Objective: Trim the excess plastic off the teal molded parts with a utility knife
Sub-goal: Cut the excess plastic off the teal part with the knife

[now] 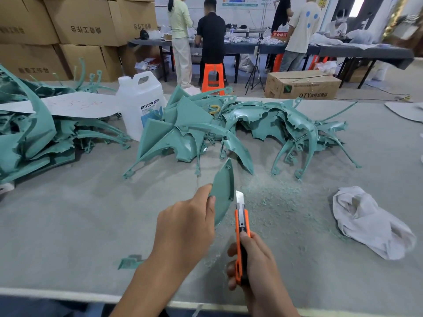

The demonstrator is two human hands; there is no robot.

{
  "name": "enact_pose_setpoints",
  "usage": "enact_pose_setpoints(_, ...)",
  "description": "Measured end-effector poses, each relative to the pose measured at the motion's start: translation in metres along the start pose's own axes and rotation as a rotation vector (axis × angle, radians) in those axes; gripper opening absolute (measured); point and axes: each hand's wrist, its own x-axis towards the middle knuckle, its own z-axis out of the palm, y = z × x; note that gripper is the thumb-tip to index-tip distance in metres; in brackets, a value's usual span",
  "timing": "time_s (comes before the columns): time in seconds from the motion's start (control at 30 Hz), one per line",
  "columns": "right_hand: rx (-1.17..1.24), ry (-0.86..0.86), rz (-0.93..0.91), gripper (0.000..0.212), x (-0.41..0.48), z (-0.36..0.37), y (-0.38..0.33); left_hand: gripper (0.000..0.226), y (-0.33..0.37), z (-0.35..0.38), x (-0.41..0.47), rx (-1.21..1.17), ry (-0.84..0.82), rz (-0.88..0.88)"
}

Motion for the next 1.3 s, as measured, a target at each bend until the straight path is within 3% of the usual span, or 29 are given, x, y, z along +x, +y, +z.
enact_pose_setpoints(0.2,-0.073,-0.088,-0.101,0.02,-0.009,0.009,-0.007,0.015,0.0,0.009,-0.003,0.081,-0.042,0.088)
enact_pose_setpoints(0.4,-0.097,-0.235,-0.297,0.022,-0.02,-0.012,-0.037,0.02,-0.016,0.011,-0.001,0.109,-0.047,0.011)
enact_pose_setpoints(0.47,-0.278,-0.058,-0.383,0.014,-0.013,-0.03,-0.041,0.02,-0.019,0.008,-0.001,0.046,-0.032,-0.023)
enact_pose_setpoints(0.53,-0.665,0.164,-0.468,0.014,0.003,-0.056,-0.041,0.019,-0.021,0.003,-0.001,0.001,-0.017,-0.048)
enact_pose_setpoints(0.6,-1.001,0.281,-0.48,0.016,0.018,-0.08,-0.04,0.02,-0.022,0.0,0.0,-0.018,0.001,-0.059)
enact_pose_setpoints(0.7,-1.246,0.344,-0.445,0.019,0.035,-0.103,-0.04,0.021,-0.023,-0.003,0.002,-0.049,0.042,-0.059)
enact_pose_setpoints(0.77,-1.365,0.4,-0.55,0.019,0.046,-0.119,-0.043,0.024,-0.023,-0.006,0.003,-0.066,0.059,-0.06)
enact_pose_setpoints(0.87,-1.508,0.634,-0.771,0.017,0.068,-0.158,-0.067,0.032,-0.025,-0.015,0.002,-0.143,0.079,-0.073)
enact_pose_setpoints(0.9,-1.537,0.71,-0.705,0.02,0.076,-0.175,-0.078,0.031,-0.026,-0.019,0.002,-0.179,0.091,-0.076)
enact_pose_setpoints(1.0,-1.555,0.76,-0.34,0.04,0.094,-0.223,-0.098,0.026,-0.029,-0.028,0.0,-0.325,0.13,-0.106)
enact_pose_setpoints(1.1,-1.44,0.674,-0.261,0.044,0.101,-0.244,-0.104,0.023,-0.03,-0.036,-0.001,-0.376,0.15,-0.095)
enact_pose_setpoints(1.17,-1.361,0.638,-0.316,0.042,0.098,-0.238,-0.113,0.021,-0.028,-0.039,-0.001,-0.395,0.158,-0.088)
enact_pose_setpoints(1.3,-1.142,0.508,-0.65,0.032,0.064,-0.163,-0.123,0.024,-0.016,-0.037,-0.001,-0.5,0.172,-0.078)
